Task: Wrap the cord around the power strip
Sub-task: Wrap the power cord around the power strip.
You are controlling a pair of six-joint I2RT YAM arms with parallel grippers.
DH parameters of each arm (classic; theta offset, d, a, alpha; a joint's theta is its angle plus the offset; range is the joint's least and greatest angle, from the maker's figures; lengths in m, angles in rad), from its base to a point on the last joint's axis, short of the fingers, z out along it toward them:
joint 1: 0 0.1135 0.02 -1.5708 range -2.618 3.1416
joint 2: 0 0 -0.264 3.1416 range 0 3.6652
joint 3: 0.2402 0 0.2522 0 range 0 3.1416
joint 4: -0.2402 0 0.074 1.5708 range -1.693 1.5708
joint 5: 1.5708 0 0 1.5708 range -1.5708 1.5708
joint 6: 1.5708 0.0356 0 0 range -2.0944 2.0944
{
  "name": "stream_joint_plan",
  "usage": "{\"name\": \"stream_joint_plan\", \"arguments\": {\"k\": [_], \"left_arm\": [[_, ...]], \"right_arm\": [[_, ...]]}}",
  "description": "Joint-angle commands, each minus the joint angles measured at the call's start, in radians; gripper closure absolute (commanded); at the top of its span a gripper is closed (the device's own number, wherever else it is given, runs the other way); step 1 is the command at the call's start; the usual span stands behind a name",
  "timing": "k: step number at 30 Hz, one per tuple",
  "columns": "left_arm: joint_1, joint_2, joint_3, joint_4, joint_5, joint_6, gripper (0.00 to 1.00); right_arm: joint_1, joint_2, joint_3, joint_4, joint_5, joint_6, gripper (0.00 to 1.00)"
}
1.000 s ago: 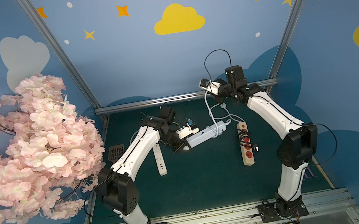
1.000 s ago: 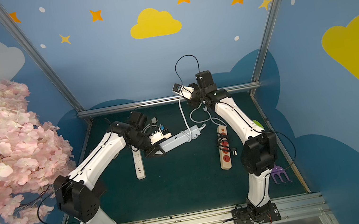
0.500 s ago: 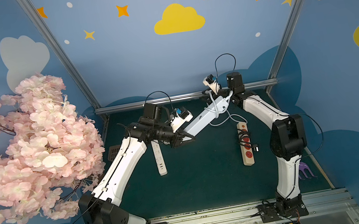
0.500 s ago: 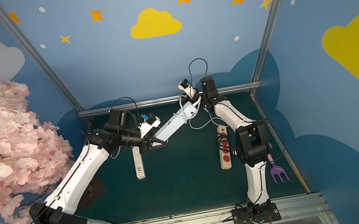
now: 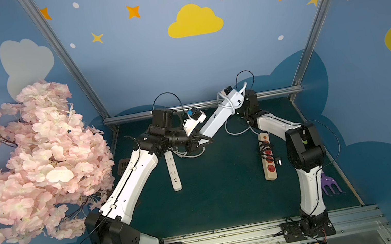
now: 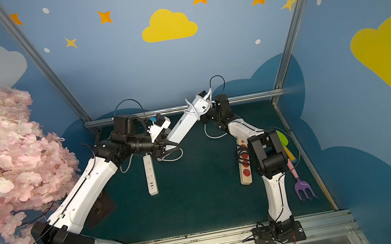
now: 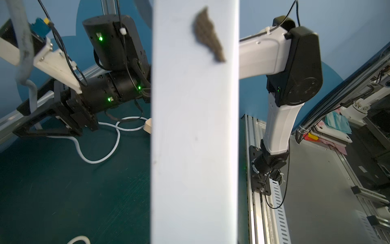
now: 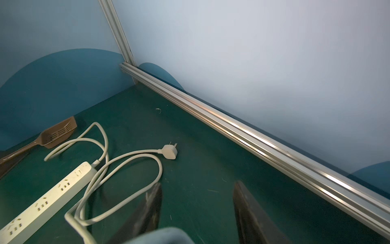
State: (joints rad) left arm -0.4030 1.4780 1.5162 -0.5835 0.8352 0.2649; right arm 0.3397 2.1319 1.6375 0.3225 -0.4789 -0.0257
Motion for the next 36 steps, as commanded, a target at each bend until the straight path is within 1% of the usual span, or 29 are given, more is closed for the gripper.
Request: {"name": "stream_joint_plan", "arguments": {"k": [1,2,4,5,6,9,13,16,19,21,23,25,28,30,32,36], "left_arm": [[0.013,-0.044,0.022,0.125,0.024,-0.061,0.97],[0.023,-0.042,0.022,0.146,0.024,-0.086,0.97],[0.043,-0.040,0.019,0.185,0.002,-0.133,0.97],[0.059,-0.036,0.017,0.205,-0.013,-0.156,0.97],[0.074,-0.031,0.017,0.218,-0.040,-0.174,0.97],[0.121,-0.010,0.024,0.238,-0.106,-0.202,0.97],[0.216,0.033,0.045,0.263,-0.194,-0.243,0.97],[0.312,0.077,0.080,0.260,-0.269,-0.269,0.97],[0.389,0.130,0.110,0.222,-0.388,-0.277,0.97],[0.406,0.173,0.138,0.164,-0.488,-0.225,0.97],[0.402,0.212,0.155,0.113,-0.574,-0.159,0.97],[0.392,0.245,0.154,0.086,-0.646,-0.130,0.97],[0.340,0.281,0.146,0.042,-0.710,-0.065,0.97],[0.283,0.302,0.145,-0.004,-0.736,-0.005,0.97],[0.226,0.314,0.133,-0.037,-0.763,0.051,0.97],[0.142,0.326,0.113,-0.108,-0.744,0.109,0.97]], "right_arm": [[0.016,0.065,0.051,0.036,0.060,0.018,0.52],[0.024,0.078,0.061,0.031,0.062,0.013,0.58],[0.039,0.089,0.056,0.027,0.062,0.008,0.75],[0.048,0.085,0.038,0.028,0.069,0.004,0.83],[0.059,0.075,0.010,0.033,0.076,-0.003,0.89],[0.098,0.017,-0.107,0.045,0.111,-0.053,1.00],[0.138,-0.075,-0.268,0.061,0.170,-0.112,1.00],[0.159,-0.160,-0.388,0.073,0.204,-0.146,1.00],[0.189,-0.255,-0.491,0.043,0.231,-0.224,1.00],[0.215,-0.330,-0.547,0.010,0.264,-0.273,1.00],[0.237,-0.403,-0.583,-0.025,0.299,-0.348,1.00],[0.258,-0.472,-0.596,-0.072,0.323,-0.404,1.00],[0.288,-0.552,-0.567,-0.166,0.341,-0.509,1.00],[0.301,-0.581,-0.507,-0.240,0.358,-0.568,1.00],[0.304,-0.593,-0.437,-0.302,0.373,-0.598,1.00],[0.303,-0.580,-0.314,-0.364,0.403,-0.674,1.00]]}}
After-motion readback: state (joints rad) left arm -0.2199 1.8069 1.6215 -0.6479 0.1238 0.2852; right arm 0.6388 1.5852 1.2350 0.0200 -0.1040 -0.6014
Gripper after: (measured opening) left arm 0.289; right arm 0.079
